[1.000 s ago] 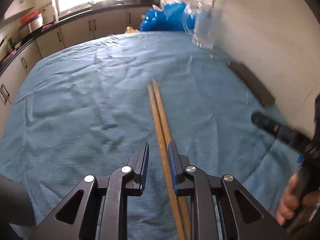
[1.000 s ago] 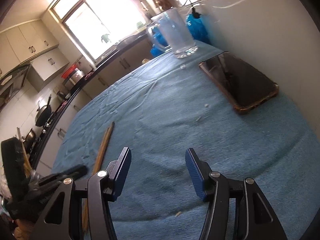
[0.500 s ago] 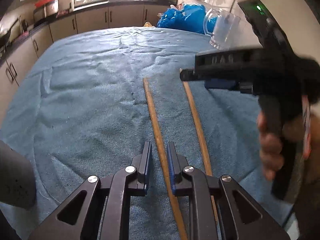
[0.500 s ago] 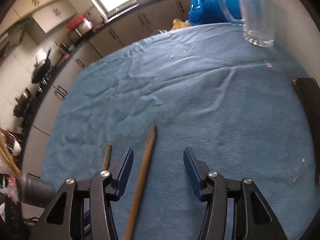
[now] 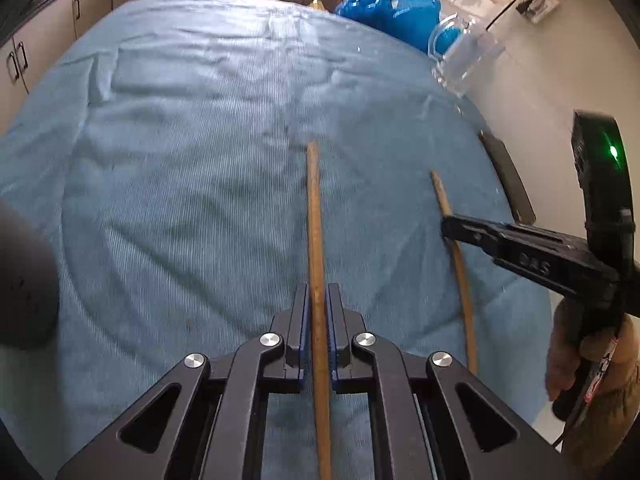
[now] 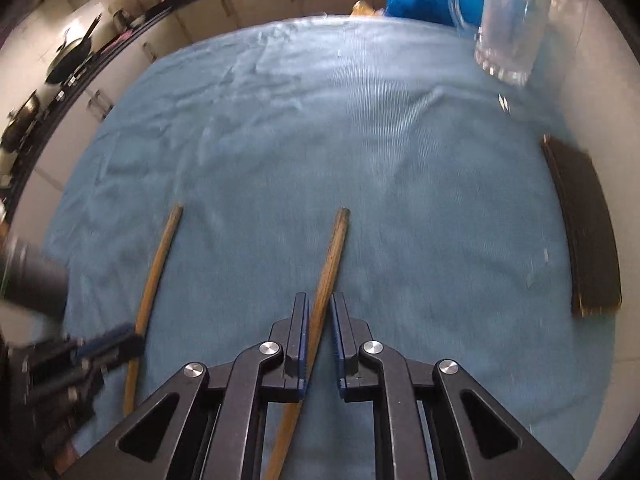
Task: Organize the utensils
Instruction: 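Close the right gripper on the other wooden chopstick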
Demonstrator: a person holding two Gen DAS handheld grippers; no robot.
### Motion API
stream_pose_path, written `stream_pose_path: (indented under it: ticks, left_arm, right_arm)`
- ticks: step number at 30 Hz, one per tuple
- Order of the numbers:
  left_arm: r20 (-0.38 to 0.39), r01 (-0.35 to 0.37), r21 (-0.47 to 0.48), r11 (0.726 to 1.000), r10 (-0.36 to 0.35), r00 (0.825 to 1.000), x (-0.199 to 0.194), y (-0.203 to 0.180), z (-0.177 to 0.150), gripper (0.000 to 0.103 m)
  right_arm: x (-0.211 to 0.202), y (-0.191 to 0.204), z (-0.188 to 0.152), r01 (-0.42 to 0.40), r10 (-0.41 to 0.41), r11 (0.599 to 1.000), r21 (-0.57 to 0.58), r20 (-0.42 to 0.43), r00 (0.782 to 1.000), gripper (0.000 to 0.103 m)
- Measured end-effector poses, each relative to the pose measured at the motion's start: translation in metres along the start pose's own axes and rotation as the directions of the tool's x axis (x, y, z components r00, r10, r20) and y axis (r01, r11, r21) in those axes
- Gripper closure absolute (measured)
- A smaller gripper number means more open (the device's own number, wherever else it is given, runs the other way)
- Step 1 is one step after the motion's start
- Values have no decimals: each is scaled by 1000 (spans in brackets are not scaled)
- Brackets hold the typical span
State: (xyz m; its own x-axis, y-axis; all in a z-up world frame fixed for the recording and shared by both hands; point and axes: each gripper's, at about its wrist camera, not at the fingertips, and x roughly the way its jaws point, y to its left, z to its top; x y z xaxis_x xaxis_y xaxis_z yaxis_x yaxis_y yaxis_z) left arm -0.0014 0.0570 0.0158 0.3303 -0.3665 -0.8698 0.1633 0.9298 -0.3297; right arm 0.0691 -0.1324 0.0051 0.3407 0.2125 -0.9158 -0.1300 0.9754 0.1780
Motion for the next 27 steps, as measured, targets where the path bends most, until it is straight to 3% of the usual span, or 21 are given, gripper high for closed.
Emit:
stream_pose_path:
  ticks: [3,6,12,18,22,23,24,27]
  left_arm:
    - [5,-42,23,999,42,999,-3,-6,-2,95]
    - [2,-96,34,995,96,995,-1,-13,4,87]
    - [-39,-205,121,971,211,977,17,-27,31,84]
    - [-88,-191,129,973,203,975,23,-26,49,84]
    - [-93,-171,146,974,186,978,26,-27,50,84]
    - [-78,-174,154,973,187,979,25,-28,48,85]
    - [-66,-183,154,971,195,979,24,-28,46,97]
    - [-40,-128,96,987,133,990,17,-22,39,97]
  right_arm:
    - [-5,-5,-15,-23,23,1000,-8,-41,999,91]
    - [-9,-11,-23,-31,31,999,14,-64,997,91]
    - [-4,-8,-12,-7,5,1000,-17,-113,994,90]
    - [5,7,0,58,-66,996,-73,-126,990,90]
    - [7,23,-7,128,-138,984,-126,-75,988,88]
    - [6,25,-10,141,-150,981,-134,-58,987,88]
    - [6,28,-14,153,-159,978,-143,-38,986,88]
    - [4,31,-21,157,-157,978,-139,10,988,93]
